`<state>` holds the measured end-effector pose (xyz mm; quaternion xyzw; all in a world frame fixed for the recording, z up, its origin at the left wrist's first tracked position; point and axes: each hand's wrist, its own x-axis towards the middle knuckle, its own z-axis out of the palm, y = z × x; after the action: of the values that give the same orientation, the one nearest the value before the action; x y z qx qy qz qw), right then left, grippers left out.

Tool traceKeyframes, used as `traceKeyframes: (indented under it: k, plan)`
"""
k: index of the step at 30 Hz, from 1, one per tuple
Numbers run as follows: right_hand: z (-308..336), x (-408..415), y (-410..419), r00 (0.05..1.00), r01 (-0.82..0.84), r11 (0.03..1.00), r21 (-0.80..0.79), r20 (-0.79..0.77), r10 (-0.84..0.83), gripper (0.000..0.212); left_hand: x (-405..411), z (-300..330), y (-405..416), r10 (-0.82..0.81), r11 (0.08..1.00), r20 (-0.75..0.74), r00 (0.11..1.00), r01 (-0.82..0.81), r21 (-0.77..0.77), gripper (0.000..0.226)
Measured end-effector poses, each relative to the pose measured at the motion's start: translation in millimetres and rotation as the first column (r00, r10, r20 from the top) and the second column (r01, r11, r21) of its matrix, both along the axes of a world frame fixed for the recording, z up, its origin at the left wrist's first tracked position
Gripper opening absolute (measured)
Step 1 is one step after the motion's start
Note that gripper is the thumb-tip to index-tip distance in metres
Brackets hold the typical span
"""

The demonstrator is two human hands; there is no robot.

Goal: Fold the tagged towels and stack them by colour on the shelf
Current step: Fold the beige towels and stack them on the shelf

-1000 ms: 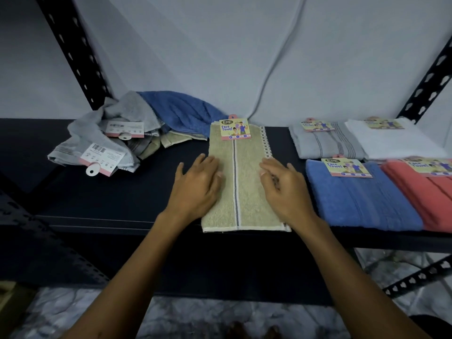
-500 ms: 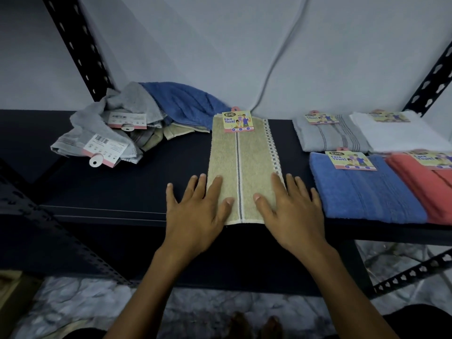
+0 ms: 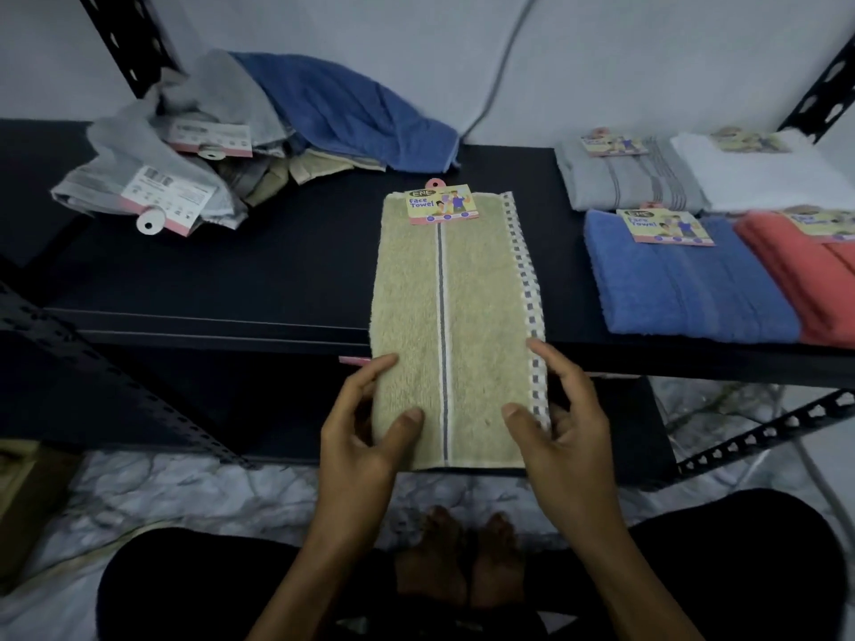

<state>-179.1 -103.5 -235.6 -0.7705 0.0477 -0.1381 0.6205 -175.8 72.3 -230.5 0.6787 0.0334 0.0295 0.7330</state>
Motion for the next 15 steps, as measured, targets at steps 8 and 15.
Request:
traceKeyframes:
  k: [8,15]
  plan:
    - [10.5,14.9,-8.2,0.994,-0.104,0.993,0.064,0.04,0.101,0.022,16.3,6.2,14.8,-0.059,0.995,0.019,0.998,0.057,0.077,0.025]
    - [19.7,26.9,-9.3,0.991,-0.065,0.991,0.119,0.125,0.05,0.019,34.1,14.8,8.8,-0.05,0.996,0.043,0.998,0.054,-0.077,0.025]
